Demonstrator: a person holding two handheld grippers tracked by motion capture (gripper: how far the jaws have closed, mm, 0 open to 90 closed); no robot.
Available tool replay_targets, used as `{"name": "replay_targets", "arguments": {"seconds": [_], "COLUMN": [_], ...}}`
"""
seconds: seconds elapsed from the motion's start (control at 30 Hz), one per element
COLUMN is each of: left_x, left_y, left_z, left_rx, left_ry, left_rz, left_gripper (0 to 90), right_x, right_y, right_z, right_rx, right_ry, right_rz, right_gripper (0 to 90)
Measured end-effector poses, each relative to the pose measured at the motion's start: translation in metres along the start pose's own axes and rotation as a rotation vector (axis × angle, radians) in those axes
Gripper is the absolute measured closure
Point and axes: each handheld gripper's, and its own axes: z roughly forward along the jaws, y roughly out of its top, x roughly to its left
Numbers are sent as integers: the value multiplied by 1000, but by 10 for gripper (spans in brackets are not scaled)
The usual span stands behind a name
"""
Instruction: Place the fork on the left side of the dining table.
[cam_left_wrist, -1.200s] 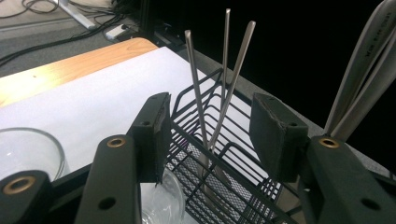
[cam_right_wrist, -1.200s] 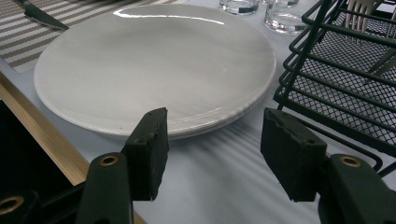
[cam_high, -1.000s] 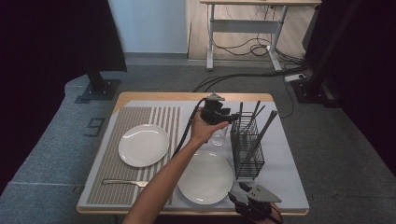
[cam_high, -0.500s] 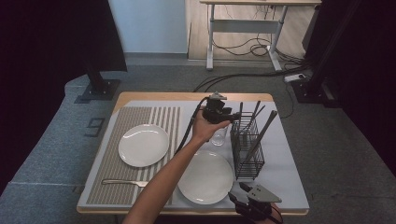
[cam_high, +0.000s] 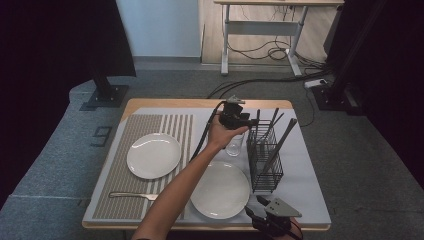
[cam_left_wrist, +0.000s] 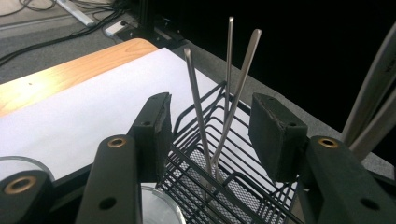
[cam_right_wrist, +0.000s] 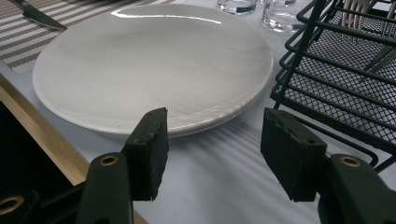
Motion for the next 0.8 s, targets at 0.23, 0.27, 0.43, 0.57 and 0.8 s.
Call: {"name": "replay_targets", "arguments": {"seconds": [0.23,0.27,0.43,0.57,0.8], "left_x": [3,4,4,3,4], "left_y": [2,3,5,5,5], "left_z": [3,4,8,10,13], "left_rx": [9,14,23,24,28], "left_ry": [3,0,3,1,2], "left_rz": [-2,1,6,3,4], "left_gripper": [497,497,497,497,499], "right_x": [0,0,0,0,0], "right_y": [0,0,0,0,0], "right_z": [0,0,0,-1,-1], "right_rx": [-2,-1,-1,-1,0], "right_ry": [0,0,-1,0,0], "right_rz": [0,1,1,2,-1], "right_gripper": [419,419,419,419,419]}}
